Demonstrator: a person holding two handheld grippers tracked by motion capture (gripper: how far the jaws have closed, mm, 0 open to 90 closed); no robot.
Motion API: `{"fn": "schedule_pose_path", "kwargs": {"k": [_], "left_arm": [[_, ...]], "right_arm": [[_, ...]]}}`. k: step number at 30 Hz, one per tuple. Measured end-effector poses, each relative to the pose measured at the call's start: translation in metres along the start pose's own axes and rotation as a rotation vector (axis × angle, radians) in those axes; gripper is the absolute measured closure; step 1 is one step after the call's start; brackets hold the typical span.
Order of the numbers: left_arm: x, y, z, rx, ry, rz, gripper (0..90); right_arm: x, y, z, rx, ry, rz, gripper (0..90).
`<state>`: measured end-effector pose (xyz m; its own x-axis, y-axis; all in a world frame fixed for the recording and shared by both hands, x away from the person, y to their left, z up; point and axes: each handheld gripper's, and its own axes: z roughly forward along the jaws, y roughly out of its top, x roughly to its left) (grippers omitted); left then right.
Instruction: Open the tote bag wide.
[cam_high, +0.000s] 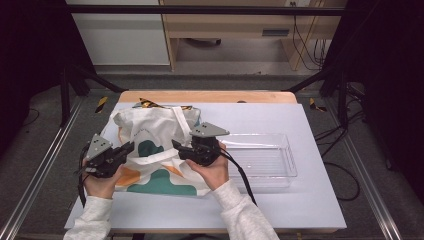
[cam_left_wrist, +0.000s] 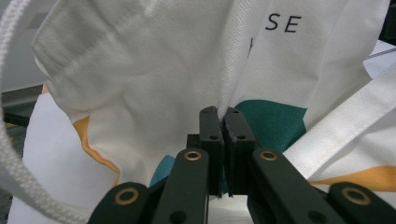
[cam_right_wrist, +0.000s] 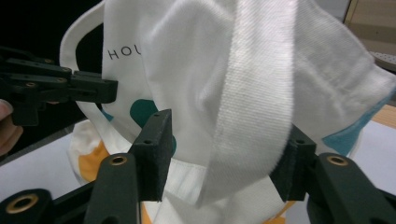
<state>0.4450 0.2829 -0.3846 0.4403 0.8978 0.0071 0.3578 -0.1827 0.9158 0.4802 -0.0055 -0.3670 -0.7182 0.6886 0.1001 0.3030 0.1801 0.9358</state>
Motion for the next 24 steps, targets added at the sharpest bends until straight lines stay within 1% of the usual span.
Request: {"fn": "schedule_pose_path", "kwargs": {"k": [4,7,10,13,14,15,17,20,22,24], "left_arm": [[-0.001,-0.002,-0.002,-0.002,-0.004,-0.002,87.4],[-0.002,-0.003,-0.003,0.003,-0.009,0.000,87.4],[-0.002,-0.006,-0.002,0.014,-0.013,0.002,87.4],[-0.003,-0.007,-0.002,0.018,-0.016,0.003,87.3],[-0.003,-0.007,-0.003,0.020,-0.017,0.005,87.2],[-0.003,-0.007,-0.003,0.018,-0.018,0.002,87.1],[-0.003,-0.007,-0.003,0.017,-0.019,0.001,86.9],[-0.002,-0.007,-0.004,0.015,-0.022,-0.004,86.3],[-0.001,-0.007,-0.004,0.010,-0.025,-0.011,85.3],[0.000,-0.006,-0.005,0.003,-0.027,-0.021,82.5]], "right_arm": [[0.003,-0.002,0.008,0.008,-0.009,-0.014,51.9],[0.004,-0.003,0.012,0.005,-0.008,-0.011,54.1],[0.007,-0.003,0.018,0.006,-0.011,-0.012,55.6],[0.008,-0.002,0.021,0.007,-0.018,-0.012,58.2],[0.009,-0.001,0.022,0.010,-0.035,-0.014,66.3],[0.010,-0.001,0.022,0.012,-0.038,-0.016,69.8],[0.010,-0.001,0.021,0.017,-0.038,-0.005,76.4],[0.011,0.000,0.019,0.025,-0.032,0.010,80.8],[0.011,0.000,0.017,0.028,-0.032,0.000,86.2],[0.011,0.000,0.015,0.027,-0.025,0.001,88.3]]}}
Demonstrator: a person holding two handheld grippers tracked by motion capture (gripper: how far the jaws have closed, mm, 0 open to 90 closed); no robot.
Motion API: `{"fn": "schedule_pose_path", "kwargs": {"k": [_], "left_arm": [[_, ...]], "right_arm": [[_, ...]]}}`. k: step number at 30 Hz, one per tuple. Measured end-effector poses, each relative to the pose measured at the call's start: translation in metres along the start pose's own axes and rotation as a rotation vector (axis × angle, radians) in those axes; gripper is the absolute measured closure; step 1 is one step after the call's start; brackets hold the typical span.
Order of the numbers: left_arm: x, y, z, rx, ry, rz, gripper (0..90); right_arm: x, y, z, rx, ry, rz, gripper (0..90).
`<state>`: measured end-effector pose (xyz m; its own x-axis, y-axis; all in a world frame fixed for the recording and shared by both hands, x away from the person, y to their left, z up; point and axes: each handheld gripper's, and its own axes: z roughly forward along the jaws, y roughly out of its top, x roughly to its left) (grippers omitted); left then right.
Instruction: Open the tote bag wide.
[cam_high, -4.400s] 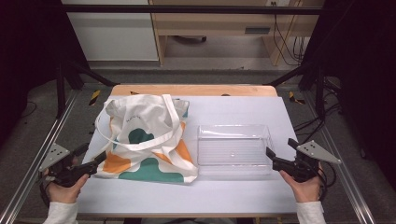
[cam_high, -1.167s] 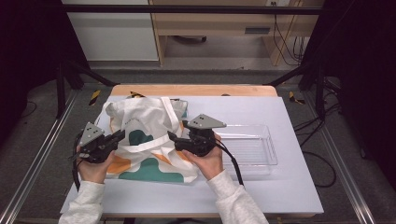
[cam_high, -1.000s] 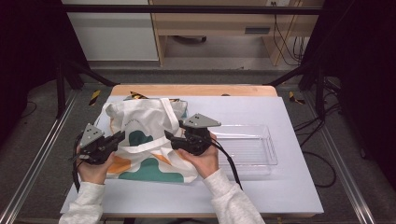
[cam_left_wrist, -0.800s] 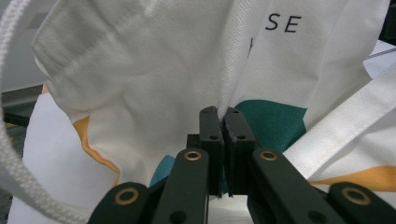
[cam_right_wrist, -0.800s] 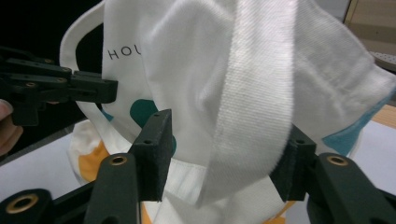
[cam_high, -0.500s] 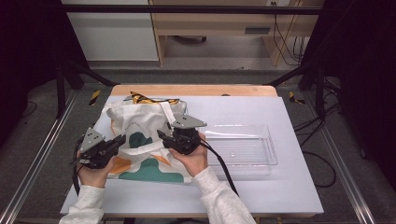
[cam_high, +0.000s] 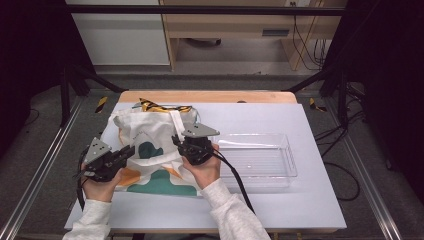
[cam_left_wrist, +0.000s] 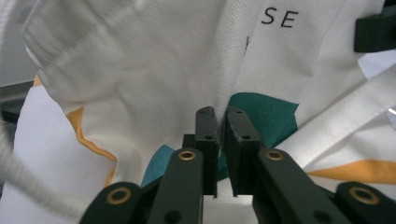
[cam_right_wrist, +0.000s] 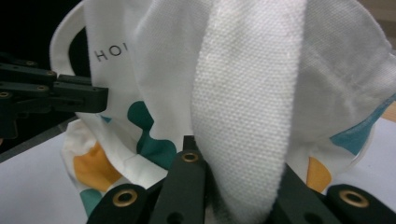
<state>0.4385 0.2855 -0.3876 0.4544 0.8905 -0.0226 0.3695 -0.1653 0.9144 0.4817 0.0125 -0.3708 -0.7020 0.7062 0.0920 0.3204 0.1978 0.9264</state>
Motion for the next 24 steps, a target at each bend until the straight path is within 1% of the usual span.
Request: {"fn": "schedule_pose_path", "kwargs": {"k": [2,3,5,7,8,10,12,16,18,21,22,24], "left_arm": [[0.000,0.001,-0.001,-0.009,0.001,-0.006,77.6],[0.000,0.002,-0.002,-0.022,0.015,-0.011,72.6],[0.000,0.005,-0.005,-0.048,0.016,-0.026,65.9],[-0.002,0.008,-0.008,-0.069,0.021,-0.028,62.6],[-0.003,0.009,-0.009,-0.075,0.020,-0.028,61.6],[-0.004,0.010,-0.010,-0.080,0.015,-0.026,61.6],[-0.006,0.010,-0.009,-0.071,0.001,-0.021,64.9],[-0.009,0.008,-0.008,-0.044,-0.015,-0.015,79.7],[-0.009,0.007,-0.008,-0.035,-0.019,-0.012,83.1],[-0.010,0.005,-0.010,-0.024,-0.023,-0.009,85.6],[-0.010,0.004,-0.011,-0.021,-0.023,-0.006,85.9],[-0.011,0.002,-0.014,-0.016,-0.020,-0.001,86.3]], "right_arm": [[0.000,0.000,-0.001,0.002,0.008,0.000,88.8],[0.000,-0.001,-0.004,0.006,0.016,-0.012,89.3],[0.001,-0.002,-0.007,0.009,0.028,-0.021,89.5],[0.004,-0.004,-0.009,0.011,0.040,-0.031,89.5],[0.006,-0.006,-0.011,0.012,0.046,-0.044,89.5],[0.008,-0.008,-0.014,0.012,0.057,-0.053,89.5],[0.012,-0.012,-0.016,0.012,0.066,-0.062,89.5],[0.017,-0.021,-0.019,0.012,0.078,-0.070,89.3],[0.017,-0.023,-0.019,0.012,0.080,-0.064,89.1],[0.017,-0.027,-0.019,0.012,0.082,-0.059,87.4],[0.018,-0.027,-0.020,0.013,0.084,-0.055,85.8],[0.018,-0.028,-0.021,0.007,0.094,-0.044,78.9]]}}
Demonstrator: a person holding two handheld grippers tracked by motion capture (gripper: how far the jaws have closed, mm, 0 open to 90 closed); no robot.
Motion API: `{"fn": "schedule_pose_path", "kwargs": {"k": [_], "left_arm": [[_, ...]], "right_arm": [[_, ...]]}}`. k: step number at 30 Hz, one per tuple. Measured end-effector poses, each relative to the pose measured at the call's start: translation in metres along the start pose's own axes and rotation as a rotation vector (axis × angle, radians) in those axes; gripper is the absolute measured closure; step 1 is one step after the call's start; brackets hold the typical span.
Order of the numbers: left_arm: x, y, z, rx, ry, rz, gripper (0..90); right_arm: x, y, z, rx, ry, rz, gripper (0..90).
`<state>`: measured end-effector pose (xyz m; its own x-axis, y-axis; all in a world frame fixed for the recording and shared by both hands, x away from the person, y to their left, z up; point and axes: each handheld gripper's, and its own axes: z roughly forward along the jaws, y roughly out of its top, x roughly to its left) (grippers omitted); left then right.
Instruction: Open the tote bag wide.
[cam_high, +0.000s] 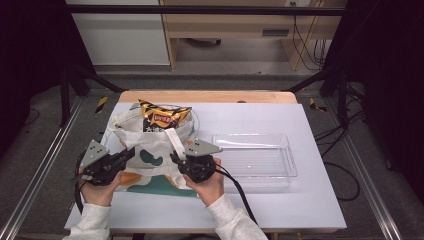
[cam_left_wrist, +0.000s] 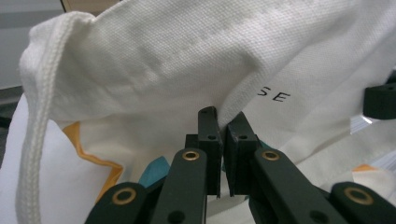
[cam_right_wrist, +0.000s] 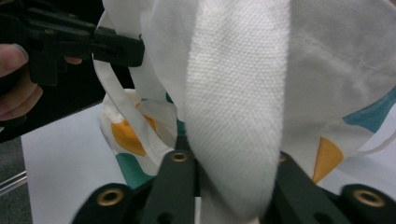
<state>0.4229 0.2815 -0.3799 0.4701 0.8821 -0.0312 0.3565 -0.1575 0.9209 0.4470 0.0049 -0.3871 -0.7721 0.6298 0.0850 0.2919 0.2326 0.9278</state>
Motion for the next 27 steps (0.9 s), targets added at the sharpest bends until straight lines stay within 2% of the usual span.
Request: {"fn": "schedule_pose_path", "kwargs": {"k": [5,9,12,15,19,23,27], "left_arm": [[0.000,-0.007,-0.004,0.010,0.003,0.000,86.9],[-0.003,-0.011,-0.005,0.016,0.005,0.010,86.9],[-0.005,-0.014,-0.006,0.027,0.002,0.017,86.9],[-0.006,-0.019,-0.007,0.037,0.004,0.029,87.0],[-0.008,-0.025,-0.009,0.053,0.001,0.041,87.0],[-0.009,-0.031,-0.010,0.070,-0.002,0.053,87.0],[-0.008,-0.035,-0.008,0.085,-0.011,0.064,87.0]], "right_arm": [[0.002,0.004,-0.014,-0.044,0.024,0.006,64.2],[0.003,0.011,-0.030,-0.095,0.019,0.010,61.2],[0.001,0.019,-0.040,-0.138,0.032,0.032,61.0],[0.001,0.028,-0.047,-0.164,0.034,0.037,62.8],[0.002,0.038,-0.046,-0.185,0.019,0.033,70.7],[0.003,0.047,-0.037,-0.186,0.019,0.047,79.0],[0.005,0.051,-0.022,-0.153,0.009,0.046,82.9]]}}
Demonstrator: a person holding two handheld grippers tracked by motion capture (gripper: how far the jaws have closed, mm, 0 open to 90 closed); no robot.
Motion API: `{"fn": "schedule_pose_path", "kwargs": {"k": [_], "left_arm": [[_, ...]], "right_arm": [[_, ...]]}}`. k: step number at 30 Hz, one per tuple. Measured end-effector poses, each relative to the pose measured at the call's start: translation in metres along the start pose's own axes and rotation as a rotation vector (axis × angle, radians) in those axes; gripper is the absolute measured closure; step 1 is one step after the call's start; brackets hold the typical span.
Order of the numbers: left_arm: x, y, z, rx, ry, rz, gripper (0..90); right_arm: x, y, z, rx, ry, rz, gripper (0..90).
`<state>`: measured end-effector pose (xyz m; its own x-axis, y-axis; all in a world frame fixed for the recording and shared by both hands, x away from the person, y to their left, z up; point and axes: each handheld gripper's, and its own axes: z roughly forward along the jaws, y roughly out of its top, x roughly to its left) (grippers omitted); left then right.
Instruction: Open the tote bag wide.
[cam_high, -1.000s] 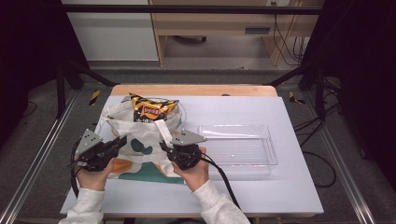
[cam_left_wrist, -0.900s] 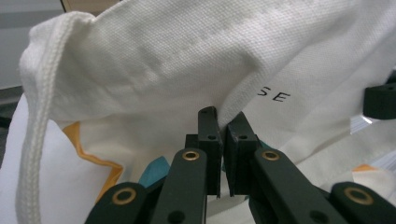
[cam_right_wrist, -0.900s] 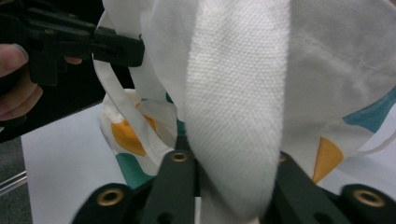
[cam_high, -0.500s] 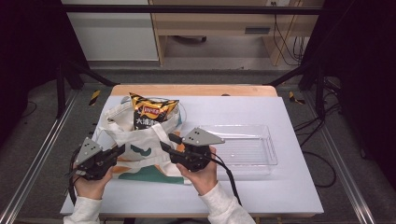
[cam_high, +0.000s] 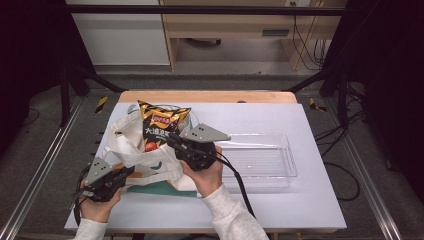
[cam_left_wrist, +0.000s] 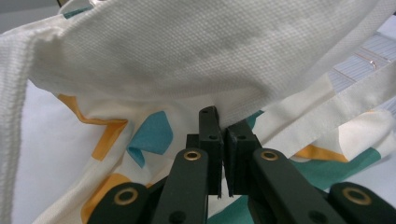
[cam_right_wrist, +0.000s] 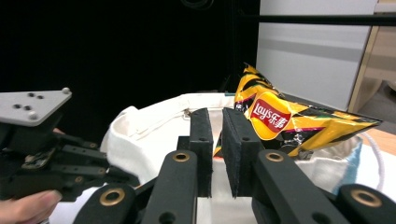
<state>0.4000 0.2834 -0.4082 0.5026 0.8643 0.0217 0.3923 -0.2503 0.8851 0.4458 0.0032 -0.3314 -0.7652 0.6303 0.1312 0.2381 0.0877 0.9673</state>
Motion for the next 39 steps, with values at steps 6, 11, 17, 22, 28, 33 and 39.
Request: {"fn": "schedule_pose_path", "kwargs": {"k": [6,11,17,22,28,33,39], "left_arm": [[-0.001,-0.001,0.002,0.007,-0.005,0.006,86.4],[-0.002,0.004,-0.005,-0.029,0.010,-0.019,74.6],[0.000,0.022,-0.034,-0.154,0.013,-0.038,70.4],[0.009,0.032,-0.048,-0.219,0.020,-0.078,72.0],[0.014,0.035,-0.037,-0.195,0.019,-0.088,77.3],[0.014,0.038,-0.024,-0.164,0.017,-0.073,80.2],[0.014,0.031,-0.010,-0.104,0.016,-0.053,81.8]], "right_arm": [[0.002,-0.004,0.019,0.054,-0.008,-0.008,86.2],[0.000,-0.011,0.023,0.093,-0.024,-0.012,90.0],[-0.008,-0.012,0.022,0.105,-0.045,0.007,90.0],[-0.007,-0.020,0.022,0.132,-0.033,0.016,90.0],[-0.002,-0.035,0.020,0.162,-0.027,-0.005,90.0],[0.000,-0.047,0.016,0.169,-0.012,0.005,90.0],[0.004,-0.065,0.017,0.185,0.004,0.018,90.0]]}}
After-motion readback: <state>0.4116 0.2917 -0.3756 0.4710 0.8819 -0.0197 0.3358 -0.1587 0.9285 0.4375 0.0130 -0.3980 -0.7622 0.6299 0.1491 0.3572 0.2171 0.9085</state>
